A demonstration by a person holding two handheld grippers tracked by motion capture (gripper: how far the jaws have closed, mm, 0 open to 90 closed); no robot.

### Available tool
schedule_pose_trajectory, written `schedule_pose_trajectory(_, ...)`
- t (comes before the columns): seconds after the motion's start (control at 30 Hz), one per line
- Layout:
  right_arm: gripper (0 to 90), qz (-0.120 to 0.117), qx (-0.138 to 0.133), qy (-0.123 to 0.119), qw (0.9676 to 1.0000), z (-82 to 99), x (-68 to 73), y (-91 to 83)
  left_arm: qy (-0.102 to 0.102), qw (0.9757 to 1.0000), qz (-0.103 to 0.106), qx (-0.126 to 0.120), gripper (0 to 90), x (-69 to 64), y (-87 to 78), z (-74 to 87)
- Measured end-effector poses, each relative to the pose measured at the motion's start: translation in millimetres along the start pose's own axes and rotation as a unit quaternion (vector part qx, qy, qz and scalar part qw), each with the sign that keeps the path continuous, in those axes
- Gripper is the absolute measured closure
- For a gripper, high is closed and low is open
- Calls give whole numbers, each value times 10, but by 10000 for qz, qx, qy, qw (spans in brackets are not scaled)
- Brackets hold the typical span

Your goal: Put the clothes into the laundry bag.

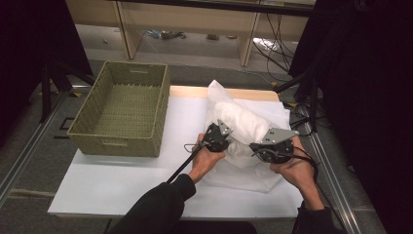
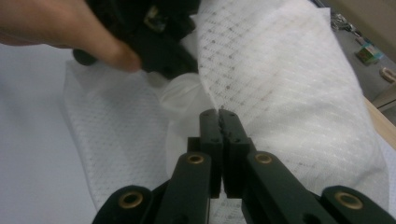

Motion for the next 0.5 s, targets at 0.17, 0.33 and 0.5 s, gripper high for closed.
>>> schedule_pose_trajectory(0.17, 900, -42, 44, 122, 9999, 34, -2, 70, 44, 9998, -86, 201, 830, -2, 215, 119)
schedule_pose_trajectory(0.33, 900, -68, 95, 96, 9999, 56, 12, 128, 70, 9981, 415, 460, 687, -26, 6, 270)
schedule_pose_trajectory(0.5, 900, -63, 105, 99, 9999, 56, 12, 127, -162, 9924, 913, 808, 409, -175, -339, 445)
Point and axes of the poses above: each handheld gripper's, and its own axes: y roughly forward along the jaws, z roughly out of its underside, x roughly to its left, the point moved 5 cm from there along y, roughly forward along the jaws, and after that the axes turned 3 degrees about x, right-handed, at the moved point
